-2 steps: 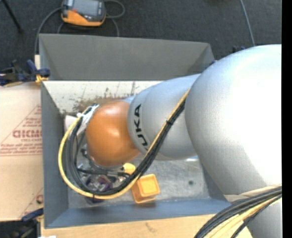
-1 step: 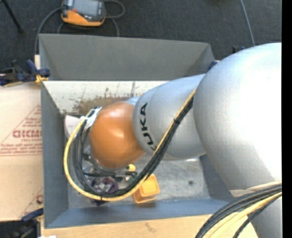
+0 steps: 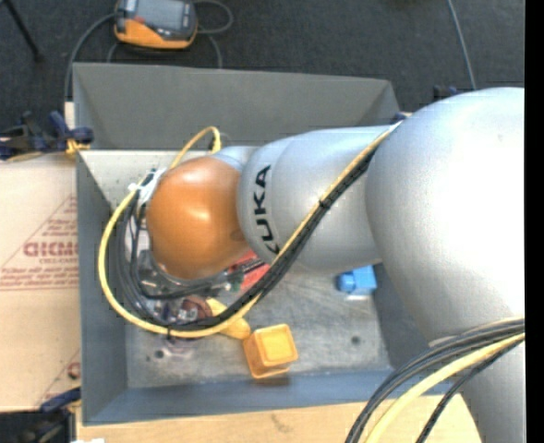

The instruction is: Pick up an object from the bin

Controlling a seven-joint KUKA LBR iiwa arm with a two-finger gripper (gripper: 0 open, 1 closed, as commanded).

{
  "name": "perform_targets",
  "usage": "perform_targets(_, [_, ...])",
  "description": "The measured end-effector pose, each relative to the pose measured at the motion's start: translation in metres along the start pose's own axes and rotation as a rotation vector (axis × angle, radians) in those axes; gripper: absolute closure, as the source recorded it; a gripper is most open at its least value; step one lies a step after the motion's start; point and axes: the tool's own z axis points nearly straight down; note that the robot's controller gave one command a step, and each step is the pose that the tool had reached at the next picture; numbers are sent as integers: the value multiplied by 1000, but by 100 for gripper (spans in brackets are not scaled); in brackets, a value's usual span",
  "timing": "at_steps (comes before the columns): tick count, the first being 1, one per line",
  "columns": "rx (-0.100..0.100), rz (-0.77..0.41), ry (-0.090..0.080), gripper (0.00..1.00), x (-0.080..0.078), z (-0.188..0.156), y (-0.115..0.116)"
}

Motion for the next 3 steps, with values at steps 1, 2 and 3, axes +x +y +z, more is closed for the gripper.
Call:
perform_targets(1, [1,4,-2,100,-1,0,-1])
perform_targets(2, [1,11,-7,100,3,-2,0])
perform_targets(3, [0,165,-5,100,8,-3,7])
